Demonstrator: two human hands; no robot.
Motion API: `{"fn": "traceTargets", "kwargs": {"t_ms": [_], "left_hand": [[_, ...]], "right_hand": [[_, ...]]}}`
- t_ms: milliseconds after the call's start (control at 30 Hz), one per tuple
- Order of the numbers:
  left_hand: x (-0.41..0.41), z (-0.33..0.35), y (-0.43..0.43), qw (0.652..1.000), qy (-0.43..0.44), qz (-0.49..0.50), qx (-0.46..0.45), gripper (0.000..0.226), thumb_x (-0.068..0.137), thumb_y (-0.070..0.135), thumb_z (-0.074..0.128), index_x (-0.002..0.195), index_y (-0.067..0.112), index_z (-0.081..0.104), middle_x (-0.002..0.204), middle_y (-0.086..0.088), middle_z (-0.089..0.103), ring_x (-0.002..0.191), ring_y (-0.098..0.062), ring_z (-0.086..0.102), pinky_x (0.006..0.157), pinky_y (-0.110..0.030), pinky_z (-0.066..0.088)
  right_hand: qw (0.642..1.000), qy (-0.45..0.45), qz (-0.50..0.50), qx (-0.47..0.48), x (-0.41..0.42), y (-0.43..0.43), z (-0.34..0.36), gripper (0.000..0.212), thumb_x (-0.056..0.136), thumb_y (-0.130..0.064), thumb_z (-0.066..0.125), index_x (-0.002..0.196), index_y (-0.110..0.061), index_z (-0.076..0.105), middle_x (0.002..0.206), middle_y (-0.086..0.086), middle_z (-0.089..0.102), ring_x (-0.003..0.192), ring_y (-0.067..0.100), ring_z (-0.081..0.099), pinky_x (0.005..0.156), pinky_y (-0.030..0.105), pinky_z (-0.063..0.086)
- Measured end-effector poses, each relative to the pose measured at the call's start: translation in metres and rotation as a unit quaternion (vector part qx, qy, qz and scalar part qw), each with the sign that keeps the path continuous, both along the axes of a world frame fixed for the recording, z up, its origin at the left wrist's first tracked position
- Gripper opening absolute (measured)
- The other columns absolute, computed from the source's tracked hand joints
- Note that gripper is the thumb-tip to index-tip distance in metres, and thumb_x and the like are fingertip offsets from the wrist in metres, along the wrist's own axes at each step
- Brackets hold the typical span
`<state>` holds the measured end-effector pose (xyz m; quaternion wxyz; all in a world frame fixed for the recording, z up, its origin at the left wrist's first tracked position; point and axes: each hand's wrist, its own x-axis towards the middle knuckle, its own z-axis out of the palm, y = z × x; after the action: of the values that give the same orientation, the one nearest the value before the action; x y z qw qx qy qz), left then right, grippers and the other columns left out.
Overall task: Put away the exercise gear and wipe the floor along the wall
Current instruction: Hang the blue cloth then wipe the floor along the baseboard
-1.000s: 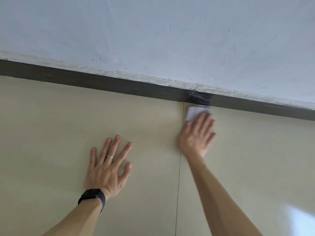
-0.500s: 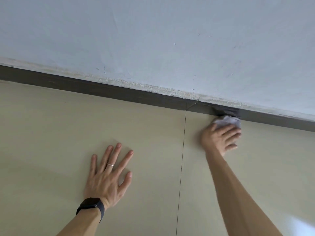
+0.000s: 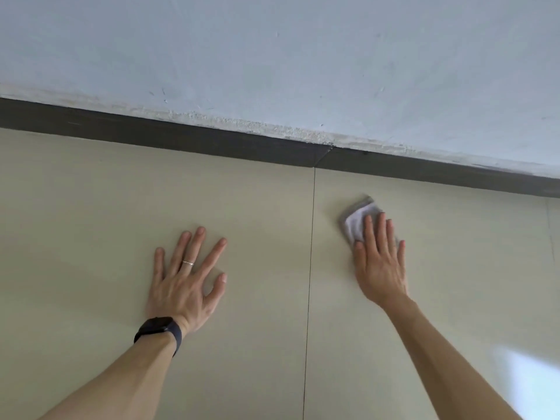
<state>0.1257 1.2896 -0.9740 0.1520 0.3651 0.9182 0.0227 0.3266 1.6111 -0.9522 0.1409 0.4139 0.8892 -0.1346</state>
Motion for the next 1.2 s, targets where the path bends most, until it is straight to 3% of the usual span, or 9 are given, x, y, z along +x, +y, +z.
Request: {"fn": "traceTargets", "kwargs": {"t_ms": [133,267,367,533,767,867,1000,1067,1200], "left_hand": [[0.001,-0.002,0.001,1.0,0.001,0.001,0.009,0.065,0.094,0.058,0.024,0.155,0.047,0.008,0.167,0.01,-0.006,0.154,-0.018,0.003,0.121,-0.056,0.007],[0.003,0.0,0.0,1.0,0.015,0.006,0.005,0.064,0.094,0.058,0.024,0.155,0.047,0.008,0.167,0.01,-0.008,0.154,-0.018,0.002,0.121,-0.055,0.005],[0.003,0.002,-0.001,1.0,0.009,0.009,0.013,0.064,0.094,0.058,0.026,0.155,0.048,0.012,0.167,0.009,-0.004,0.154,-0.018,0.004,0.121,-0.055,0.005],[0.005,0.003,-0.004,0.999,0.002,0.003,0.033,0.061,0.096,0.054,0.027,0.155,0.043,0.019,0.167,0.002,0.005,0.154,-0.023,0.008,0.12,-0.06,0.007],[0.088,0.012,-0.073,0.998,-0.03,0.025,0.051,0.059,0.1,0.048,0.031,0.157,0.039,0.017,0.168,0.0,0.001,0.153,-0.027,0.007,0.119,-0.06,0.008],[0.127,0.009,-0.107,0.999,-0.037,0.014,0.022,0.059,0.099,0.047,0.03,0.157,0.039,0.019,0.168,0.0,0.003,0.154,-0.026,0.007,0.119,-0.062,0.011],[0.126,0.013,-0.125,0.998,-0.053,0.028,0.025,0.06,0.1,0.048,0.026,0.157,0.04,0.011,0.168,0.002,-0.002,0.154,-0.024,0.005,0.12,-0.059,0.008],[0.115,0.017,-0.134,0.997,-0.04,0.059,0.025,0.06,0.1,0.049,0.023,0.157,0.041,0.008,0.168,0.002,-0.004,0.154,-0.025,0.003,0.12,-0.057,0.005],[0.088,0.021,-0.162,0.993,-0.031,0.117,0.007,0.06,0.1,0.051,0.021,0.157,0.041,0.005,0.167,0.001,-0.007,0.154,-0.024,-0.001,0.121,-0.058,0.002]], "right_hand": [[0.991,-0.016,-0.136,-0.003,0.097,0.015,0.01,0.067,0.098,-0.052,0.005,0.159,-0.025,-0.004,0.168,0.006,-0.006,0.154,0.028,-0.003,0.117,0.063,0.019],[0.991,0.005,-0.128,0.031,0.116,-0.09,-0.003,0.063,0.103,-0.042,0.017,0.16,-0.017,0.008,0.167,0.011,0.002,0.154,0.031,0.005,0.117,0.063,0.021],[0.998,0.054,-0.011,0.01,0.1,-0.199,-0.005,0.063,0.104,-0.041,0.023,0.16,-0.018,0.009,0.168,0.009,0.001,0.155,0.026,0.002,0.122,0.054,0.008],[0.963,0.09,0.252,-0.041,0.102,-0.289,0.0,0.061,0.103,-0.041,0.037,0.159,-0.024,0.021,0.168,-0.002,0.007,0.154,0.018,0.008,0.117,0.05,0.019],[0.997,0.048,-0.066,0.017,0.13,-0.231,-0.004,0.063,0.105,-0.038,0.024,0.16,-0.011,0.009,0.167,0.012,-0.005,0.154,0.025,-0.008,0.123,0.055,0.01],[0.986,0.059,0.154,-0.013,0.152,-0.305,-0.001,0.064,0.103,-0.037,0.031,0.16,-0.013,0.015,0.168,0.011,-0.001,0.154,0.028,0.006,0.122,0.054,0.012],[0.896,0.082,0.433,-0.049,0.17,-0.335,-0.004,0.059,0.105,-0.041,0.032,0.159,-0.02,0.021,0.167,0.003,0.012,0.154,0.021,0.014,0.122,0.048,0.013],[0.918,0.075,0.389,-0.026,0.147,-0.306,-0.007,0.059,0.106,-0.042,0.026,0.16,-0.021,0.016,0.168,0.002,0.009,0.154,0.019,0.009,0.121,0.049,0.017],[0.998,0.054,0.019,-0.01,0.072,-0.259,-0.004,0.062,0.104,-0.044,0.012,0.158,-0.021,-0.005,0.167,0.005,-0.011,0.153,0.019,-0.014,0.124,0.053,0.007]]}}
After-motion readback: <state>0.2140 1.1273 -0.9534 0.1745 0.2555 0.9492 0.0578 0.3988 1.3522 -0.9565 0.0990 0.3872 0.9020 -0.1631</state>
